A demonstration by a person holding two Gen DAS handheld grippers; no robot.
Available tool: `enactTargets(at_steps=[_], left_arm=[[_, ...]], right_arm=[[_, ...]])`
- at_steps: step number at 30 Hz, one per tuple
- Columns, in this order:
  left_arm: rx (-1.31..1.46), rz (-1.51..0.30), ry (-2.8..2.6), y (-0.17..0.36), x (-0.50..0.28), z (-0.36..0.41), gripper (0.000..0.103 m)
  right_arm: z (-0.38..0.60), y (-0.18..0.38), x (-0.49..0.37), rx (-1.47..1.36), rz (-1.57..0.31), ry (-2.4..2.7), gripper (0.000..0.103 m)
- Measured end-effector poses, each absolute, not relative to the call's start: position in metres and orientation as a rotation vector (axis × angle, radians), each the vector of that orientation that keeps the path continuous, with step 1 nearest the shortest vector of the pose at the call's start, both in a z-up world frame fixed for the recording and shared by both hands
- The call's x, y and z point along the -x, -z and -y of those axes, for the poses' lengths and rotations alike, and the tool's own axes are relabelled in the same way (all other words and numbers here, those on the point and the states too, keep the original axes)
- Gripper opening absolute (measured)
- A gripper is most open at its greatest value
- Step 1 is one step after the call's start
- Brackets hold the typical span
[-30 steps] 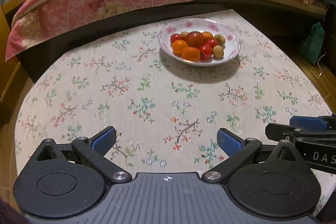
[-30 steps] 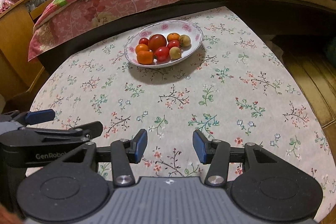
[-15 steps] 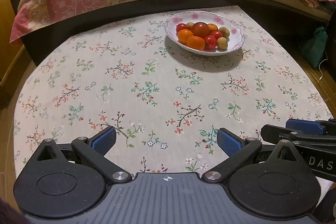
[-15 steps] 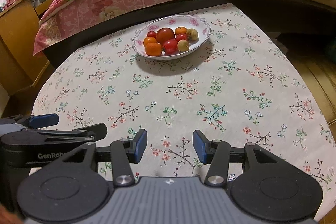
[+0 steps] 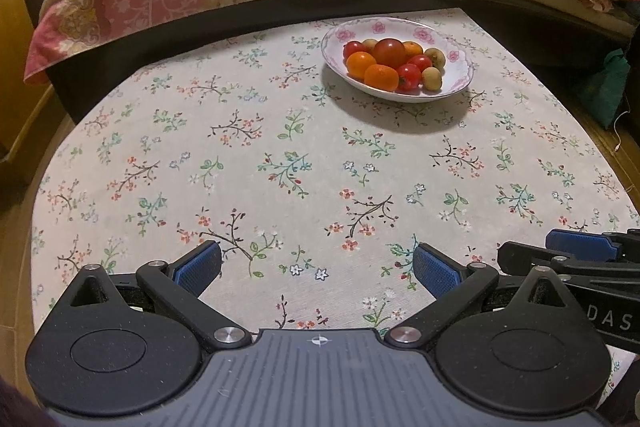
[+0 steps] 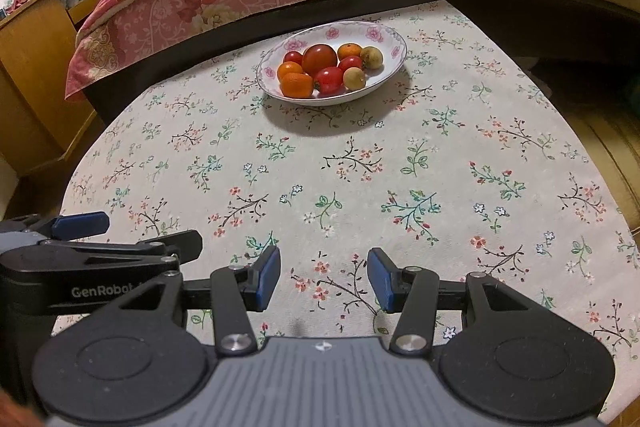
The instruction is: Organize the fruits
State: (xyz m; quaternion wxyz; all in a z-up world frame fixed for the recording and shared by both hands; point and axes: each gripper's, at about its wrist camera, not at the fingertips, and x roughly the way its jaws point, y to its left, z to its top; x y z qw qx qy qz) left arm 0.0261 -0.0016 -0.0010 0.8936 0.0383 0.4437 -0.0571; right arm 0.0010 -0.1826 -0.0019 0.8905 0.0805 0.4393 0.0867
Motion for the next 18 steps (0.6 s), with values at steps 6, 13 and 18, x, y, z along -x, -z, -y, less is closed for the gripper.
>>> enactTargets(at_steps=[6, 13, 18], left_arm=[[-0.082, -0.943, 0.123, 0.0057, -0.0274, 0.0012, 0.103], [-0.080, -0.946, 0.119, 0.0078, -0.0268, 0.0004, 0.103], [-0.084, -0.944, 0.117, 0.0081, -0.0266, 0.0004, 0.103]], right_arm=[[0.1833, 0.0045, -0.0031, -0.181, -0.914, -0.173, 0.047], [0.1834, 0.0072, -0.0051, -0.196, -0.923, -0.178, 0.047], [0.1828, 0.0080, -0.0053, -0.198, -0.926, -0.178, 0.047]])
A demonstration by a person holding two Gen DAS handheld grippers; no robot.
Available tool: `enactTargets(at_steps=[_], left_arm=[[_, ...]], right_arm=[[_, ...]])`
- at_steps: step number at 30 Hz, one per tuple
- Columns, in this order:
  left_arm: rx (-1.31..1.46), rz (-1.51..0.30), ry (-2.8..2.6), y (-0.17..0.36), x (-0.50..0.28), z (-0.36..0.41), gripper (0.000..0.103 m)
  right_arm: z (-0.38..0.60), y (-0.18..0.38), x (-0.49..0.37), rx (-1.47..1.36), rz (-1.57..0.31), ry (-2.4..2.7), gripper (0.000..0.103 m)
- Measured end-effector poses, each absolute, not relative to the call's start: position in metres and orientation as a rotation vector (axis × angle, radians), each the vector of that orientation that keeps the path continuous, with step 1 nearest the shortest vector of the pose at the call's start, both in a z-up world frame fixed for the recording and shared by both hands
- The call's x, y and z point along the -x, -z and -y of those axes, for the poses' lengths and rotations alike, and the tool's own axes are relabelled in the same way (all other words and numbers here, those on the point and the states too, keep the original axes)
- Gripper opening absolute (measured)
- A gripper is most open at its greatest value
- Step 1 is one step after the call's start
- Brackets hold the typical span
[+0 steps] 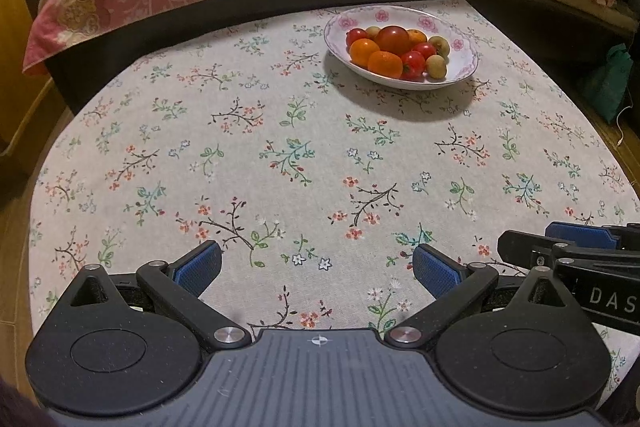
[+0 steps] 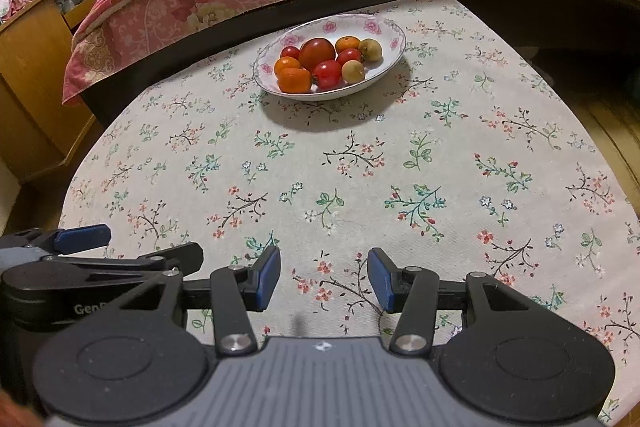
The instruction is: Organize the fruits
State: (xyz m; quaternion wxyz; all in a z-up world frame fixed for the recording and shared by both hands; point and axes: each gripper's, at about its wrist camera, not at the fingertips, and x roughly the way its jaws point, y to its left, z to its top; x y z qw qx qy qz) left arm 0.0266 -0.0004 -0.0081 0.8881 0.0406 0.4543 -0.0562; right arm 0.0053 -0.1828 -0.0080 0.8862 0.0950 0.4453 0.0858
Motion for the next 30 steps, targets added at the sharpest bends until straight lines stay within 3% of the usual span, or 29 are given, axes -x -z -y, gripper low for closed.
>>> enactTargets(at_steps=[30], left_arm=[[-0.096, -0.934, 0.104, 0.0088, -0.0264, 0.0005, 0.102]], right_arm=[[0.1824, 0.0115, -0.0055, -0.200, -0.930, -0.176, 0.047]])
